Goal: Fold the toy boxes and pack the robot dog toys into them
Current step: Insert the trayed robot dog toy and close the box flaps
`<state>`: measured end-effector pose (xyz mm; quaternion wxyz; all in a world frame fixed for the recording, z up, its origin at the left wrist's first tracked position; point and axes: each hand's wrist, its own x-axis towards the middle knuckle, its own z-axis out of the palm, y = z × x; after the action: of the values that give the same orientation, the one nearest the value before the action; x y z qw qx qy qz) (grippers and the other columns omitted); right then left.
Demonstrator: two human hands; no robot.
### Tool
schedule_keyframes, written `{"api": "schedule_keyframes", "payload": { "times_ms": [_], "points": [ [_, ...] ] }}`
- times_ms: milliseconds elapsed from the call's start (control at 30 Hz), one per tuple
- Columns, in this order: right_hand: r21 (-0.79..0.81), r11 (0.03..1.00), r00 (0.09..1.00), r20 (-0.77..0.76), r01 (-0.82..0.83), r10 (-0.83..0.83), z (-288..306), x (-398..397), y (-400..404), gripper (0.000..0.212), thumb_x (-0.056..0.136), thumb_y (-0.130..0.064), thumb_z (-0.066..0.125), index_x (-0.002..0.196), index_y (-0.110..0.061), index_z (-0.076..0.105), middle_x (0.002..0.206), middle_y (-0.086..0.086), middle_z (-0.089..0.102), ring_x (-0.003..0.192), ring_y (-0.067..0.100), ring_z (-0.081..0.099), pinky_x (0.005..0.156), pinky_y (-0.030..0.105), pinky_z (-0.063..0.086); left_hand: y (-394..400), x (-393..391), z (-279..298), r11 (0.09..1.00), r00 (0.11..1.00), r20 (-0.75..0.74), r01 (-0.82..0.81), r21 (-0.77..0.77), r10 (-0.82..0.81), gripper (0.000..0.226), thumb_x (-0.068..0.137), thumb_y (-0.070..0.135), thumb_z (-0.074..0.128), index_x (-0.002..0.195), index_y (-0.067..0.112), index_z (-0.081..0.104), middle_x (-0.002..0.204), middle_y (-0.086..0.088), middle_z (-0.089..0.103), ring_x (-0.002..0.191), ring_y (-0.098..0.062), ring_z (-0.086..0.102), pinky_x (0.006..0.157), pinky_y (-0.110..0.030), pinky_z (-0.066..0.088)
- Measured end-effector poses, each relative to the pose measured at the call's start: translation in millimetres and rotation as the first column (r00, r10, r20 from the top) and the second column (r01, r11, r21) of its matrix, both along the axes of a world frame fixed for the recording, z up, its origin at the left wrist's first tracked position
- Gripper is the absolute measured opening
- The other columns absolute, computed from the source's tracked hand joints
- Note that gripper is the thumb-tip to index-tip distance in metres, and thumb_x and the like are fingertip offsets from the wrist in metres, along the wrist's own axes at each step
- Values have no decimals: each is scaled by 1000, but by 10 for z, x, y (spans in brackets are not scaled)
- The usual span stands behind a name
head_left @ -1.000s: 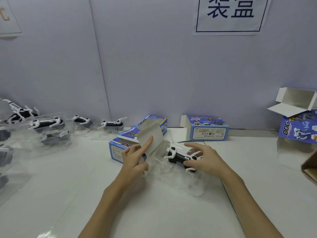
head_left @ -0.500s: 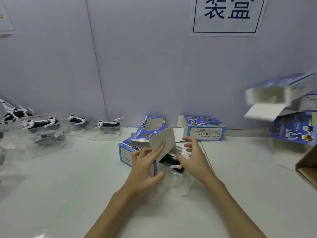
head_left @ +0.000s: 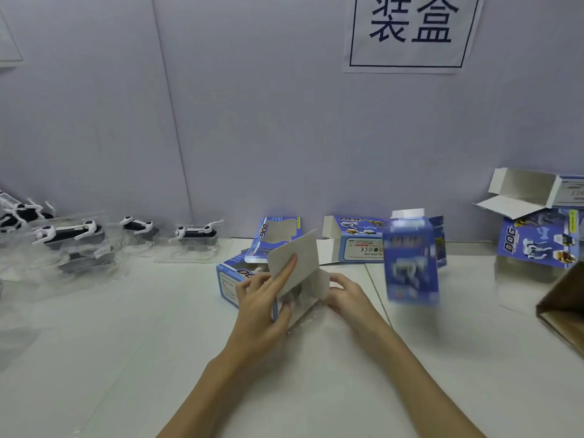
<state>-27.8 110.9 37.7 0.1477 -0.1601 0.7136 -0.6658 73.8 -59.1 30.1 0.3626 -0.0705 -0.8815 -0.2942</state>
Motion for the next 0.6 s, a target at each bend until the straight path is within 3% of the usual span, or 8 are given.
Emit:
{"api": "schedule_keyframes", "payload": {
  "times_ms": [67,133,233,333,433,500,567,600],
  "points": [
    [138,990,982,-179,-36,61,-58,11,-21,33,96,-14,70,127,-24,64,105,-2,79,96,14,75,79,22,57,-7,20,40,998,999,-34,1,59,1,77,87,5,53,157,33,37,129,10,59,120,-15,49,111,-43,29],
    [189,980,940,-341,56,12,-92,28,-64,28,97,-22,72,125,-26,65,105,-10,75,91,0,69,73,10,50,-2,48,60,994,998,-68,21,103,-14,79,91,6,53,159,42,34,133,26,53,123,-2,43,113,-38,27],
    [76,978,884,-447,192,-138,-50,62,-102,5,95,-27,75,98,-26,72,78,-13,70,64,1,58,59,13,41,-20,84,63,979,994,-78,88,186,-75,68,99,39,57,157,55,27,131,38,46,126,3,36,111,-30,29],
    [-63,951,805,-516,303,-291,39,77,-57,28,94,-32,76,72,-23,63,55,-12,50,53,8,36,51,19,30,-41,98,97,986,985,-88,155,57,-150,94,88,65,71,163,40,20,146,23,41,139,-12,35,115,-23,26],
    [-177,920,749,-536,350,-389,212,130,31,44,92,-34,78,59,-34,49,51,-13,38,53,9,32,52,18,28,-82,35,80,991,963,-239,108,-81,-125,102,86,32,84,162,42,18,158,19,31,147,-13,34,118,-40,35],
    [-232,911,724,-554,340,-411,299,192,49,33,92,-40,75,67,-39,54,57,-15,44,56,9,39,57,17,34,-80,31,106,990,947,-305,128,61,-104,103,84,15,87,158,45,21,158,14,37,144,-19,45,111,-48,47],
    [-283,908,699,-579,310,-419,346,263,31,11,97,-46,68,90,-37,66,75,-12,57,68,10,55,66,17,43,-61,65,165,953,925,-362,208,219,-118,96,84,18,88,151,44,24,152,13,45,136,-15,54,100,-34,56],
    [-287,911,685,-601,295,-411,359,304,12,14,100,-46,63,103,-34,69,88,-7,63,78,11,61,71,16,46,-44,89,210,929,910,-397,241,281,-116,90,84,26,87,147,44,25,150,12,46,133,-14,57,95,-27,57]
  ]
}}
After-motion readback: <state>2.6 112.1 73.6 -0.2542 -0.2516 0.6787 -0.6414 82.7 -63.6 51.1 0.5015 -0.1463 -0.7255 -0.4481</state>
